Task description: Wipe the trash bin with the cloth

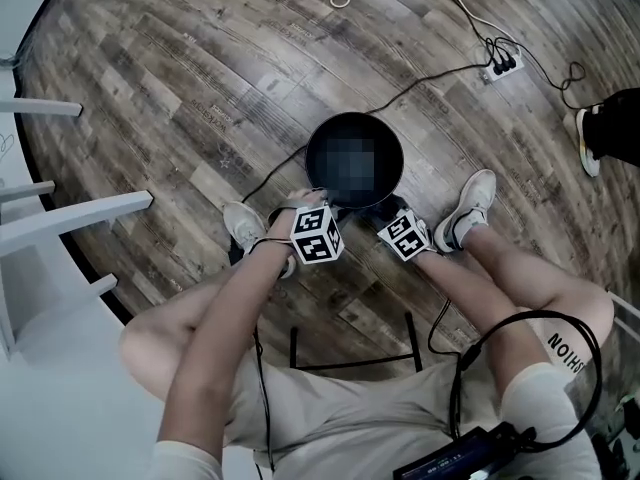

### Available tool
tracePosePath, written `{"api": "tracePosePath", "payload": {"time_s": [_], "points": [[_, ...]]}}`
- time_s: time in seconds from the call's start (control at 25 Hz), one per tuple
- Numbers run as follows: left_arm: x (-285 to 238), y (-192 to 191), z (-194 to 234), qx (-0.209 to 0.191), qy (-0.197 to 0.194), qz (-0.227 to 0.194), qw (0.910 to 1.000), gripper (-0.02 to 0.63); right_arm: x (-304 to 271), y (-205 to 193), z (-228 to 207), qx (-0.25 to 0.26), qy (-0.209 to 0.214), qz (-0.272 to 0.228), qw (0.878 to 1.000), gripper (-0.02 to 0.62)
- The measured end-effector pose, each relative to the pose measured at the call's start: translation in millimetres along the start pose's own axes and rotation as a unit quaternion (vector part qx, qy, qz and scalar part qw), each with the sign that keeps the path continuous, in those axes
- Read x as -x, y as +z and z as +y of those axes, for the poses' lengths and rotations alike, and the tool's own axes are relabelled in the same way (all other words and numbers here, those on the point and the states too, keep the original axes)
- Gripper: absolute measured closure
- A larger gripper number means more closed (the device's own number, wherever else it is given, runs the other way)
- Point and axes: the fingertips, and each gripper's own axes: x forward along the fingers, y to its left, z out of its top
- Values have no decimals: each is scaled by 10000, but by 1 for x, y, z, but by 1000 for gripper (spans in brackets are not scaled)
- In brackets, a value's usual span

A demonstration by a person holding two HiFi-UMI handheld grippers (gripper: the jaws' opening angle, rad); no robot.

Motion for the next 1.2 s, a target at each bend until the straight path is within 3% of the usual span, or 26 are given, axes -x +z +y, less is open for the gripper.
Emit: {"api": "tracePosePath", "payload": {"time_s": [0.44,0.68,0.8,0.88,1.0,1.2], "points": [[0,1,1,-24,37,-24,10000,532,-54,-43,-17,79,-330,618,9975,517],[-3,2,1,107,129,-70,9998,532,-69,-59,-24,-470,-367,1084,9923,517],[-2,0,-3,186,125,-136,9997,522,-58,-56,-13,-603,-196,1010,9929,517],[-2,-1,-7,108,105,-119,9998,474,-45,-55,-3,-755,-47,862,9934,517],[-1,-7,-4,-133,234,7,9996,433,-20,-51,15,-779,188,726,9941,517],[1,-25,12,-707,423,311,9961,431,21,-22,35,-634,431,381,9963,517]]}}
